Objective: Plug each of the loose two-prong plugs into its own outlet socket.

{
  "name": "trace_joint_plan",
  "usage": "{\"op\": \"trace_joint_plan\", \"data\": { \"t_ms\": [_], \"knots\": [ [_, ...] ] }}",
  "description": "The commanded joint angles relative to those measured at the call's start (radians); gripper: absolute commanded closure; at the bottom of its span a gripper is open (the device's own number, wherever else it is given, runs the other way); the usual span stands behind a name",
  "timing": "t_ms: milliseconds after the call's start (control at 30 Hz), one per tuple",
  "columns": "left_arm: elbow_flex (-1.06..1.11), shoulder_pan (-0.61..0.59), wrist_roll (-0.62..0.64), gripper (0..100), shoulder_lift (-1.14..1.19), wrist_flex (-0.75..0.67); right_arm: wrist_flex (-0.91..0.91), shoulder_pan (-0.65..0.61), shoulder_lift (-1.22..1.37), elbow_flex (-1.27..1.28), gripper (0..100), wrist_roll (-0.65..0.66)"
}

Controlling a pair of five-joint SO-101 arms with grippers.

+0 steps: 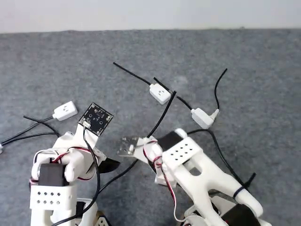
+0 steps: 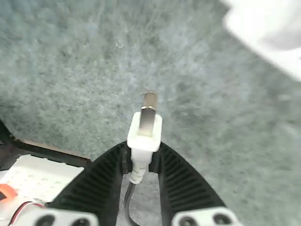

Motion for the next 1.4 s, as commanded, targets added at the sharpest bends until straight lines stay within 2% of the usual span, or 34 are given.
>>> {"op": "trace_joint_plan", "data": {
  "t_ms": [0, 233, 500, 900, 1167, 1367],
  "knots": [
    [-0.012, 0.011, 0.002, 59, -0.011, -0.023, 0.085, 0.012, -0.018, -0.160, 98.8, 0.011],
    [-0.084, 0.012, 0.008, 59, -0.012, -0.017, 0.200, 0.012, -0.018, -0.351, 98.8, 0.006],
    [-0.252, 0.011, 0.147, 59, -0.012, -0.025, 0.277, 0.012, -0.018, -0.540, 98.8, -0.017],
    [-0.358, 0.015, 0.350, 59, -0.012, -0.195, 0.369, 0.013, -0.036, -0.819, 98.8, -0.052],
    [-0.378, 0.195, 0.390, 59, -0.014, -0.215, 0.369, 0.013, -0.058, -0.904, 98.8, -0.057],
    [-0.355, 0.273, 0.393, 59, -0.049, -0.213, 0.372, 0.007, -0.061, -0.913, 98.8, -0.057]
  ]
}}
